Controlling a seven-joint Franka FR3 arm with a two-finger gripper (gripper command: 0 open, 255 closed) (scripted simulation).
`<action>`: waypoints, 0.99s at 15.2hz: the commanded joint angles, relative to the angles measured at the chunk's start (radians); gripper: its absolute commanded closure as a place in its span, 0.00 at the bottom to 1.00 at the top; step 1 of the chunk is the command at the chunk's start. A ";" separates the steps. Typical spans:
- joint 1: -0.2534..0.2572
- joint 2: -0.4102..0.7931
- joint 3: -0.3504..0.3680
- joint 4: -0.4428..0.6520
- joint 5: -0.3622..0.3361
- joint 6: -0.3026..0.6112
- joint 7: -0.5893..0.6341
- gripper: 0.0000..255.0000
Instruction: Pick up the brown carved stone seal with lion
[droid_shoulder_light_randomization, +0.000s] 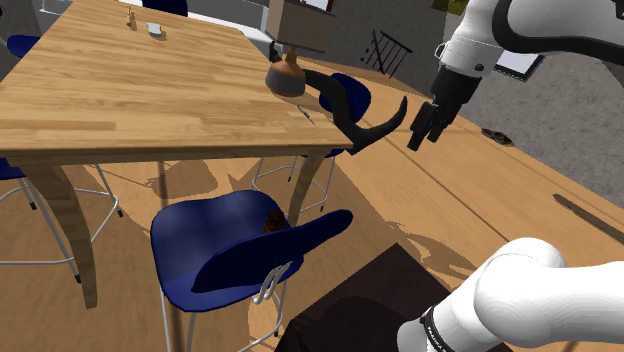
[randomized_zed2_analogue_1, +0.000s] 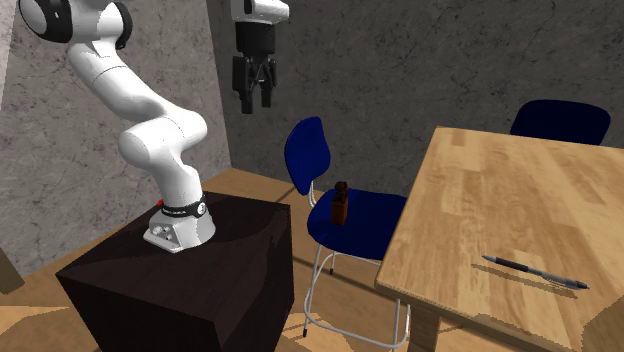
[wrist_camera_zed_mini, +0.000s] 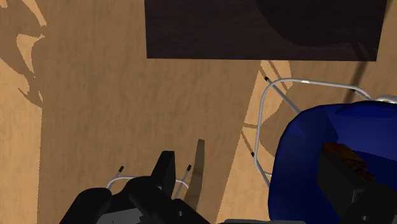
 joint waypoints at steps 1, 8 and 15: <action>0.000 0.000 0.000 0.000 0.000 0.000 0.000 0.00; 0.035 0.084 0.075 -0.121 0.073 0.210 0.109 0.00; 0.070 0.240 0.155 -0.178 0.132 0.435 0.211 0.00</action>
